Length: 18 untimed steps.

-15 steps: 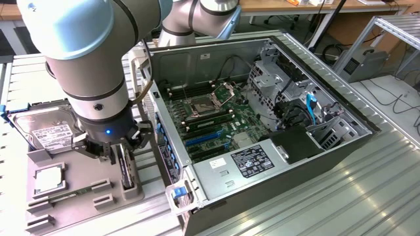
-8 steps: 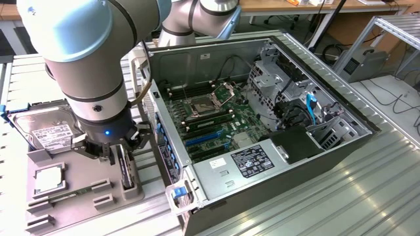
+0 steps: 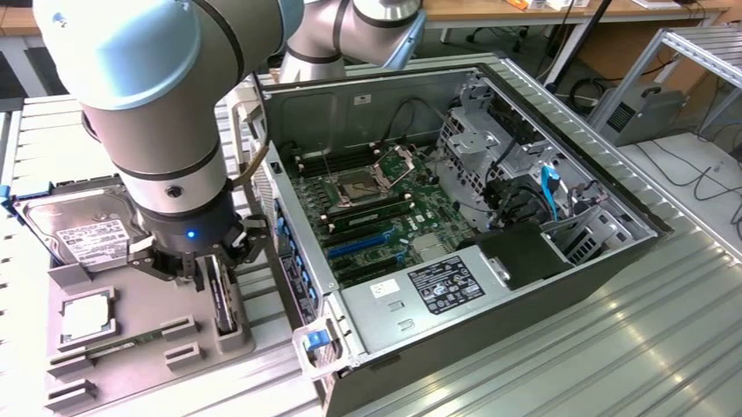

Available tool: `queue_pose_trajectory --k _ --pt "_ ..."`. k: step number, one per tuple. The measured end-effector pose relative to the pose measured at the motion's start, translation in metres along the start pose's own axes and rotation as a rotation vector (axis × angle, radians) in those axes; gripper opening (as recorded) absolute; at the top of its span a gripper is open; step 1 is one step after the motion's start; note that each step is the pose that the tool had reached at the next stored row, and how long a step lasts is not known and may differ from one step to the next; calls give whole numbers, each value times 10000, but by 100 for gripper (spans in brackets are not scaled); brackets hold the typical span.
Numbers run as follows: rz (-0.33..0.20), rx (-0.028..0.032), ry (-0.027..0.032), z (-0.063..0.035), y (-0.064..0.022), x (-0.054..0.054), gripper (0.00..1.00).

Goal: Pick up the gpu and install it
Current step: 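Pick up the gpu and move the gpu toward the slot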

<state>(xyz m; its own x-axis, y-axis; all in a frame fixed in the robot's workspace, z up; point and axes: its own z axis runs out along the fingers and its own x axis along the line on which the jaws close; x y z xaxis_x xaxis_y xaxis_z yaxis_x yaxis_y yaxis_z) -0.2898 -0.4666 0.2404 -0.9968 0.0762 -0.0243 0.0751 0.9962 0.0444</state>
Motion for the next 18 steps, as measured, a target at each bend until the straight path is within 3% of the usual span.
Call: queue_pose_trajectory --k 18 --pt "3 -1 -1 26 18 15 42"
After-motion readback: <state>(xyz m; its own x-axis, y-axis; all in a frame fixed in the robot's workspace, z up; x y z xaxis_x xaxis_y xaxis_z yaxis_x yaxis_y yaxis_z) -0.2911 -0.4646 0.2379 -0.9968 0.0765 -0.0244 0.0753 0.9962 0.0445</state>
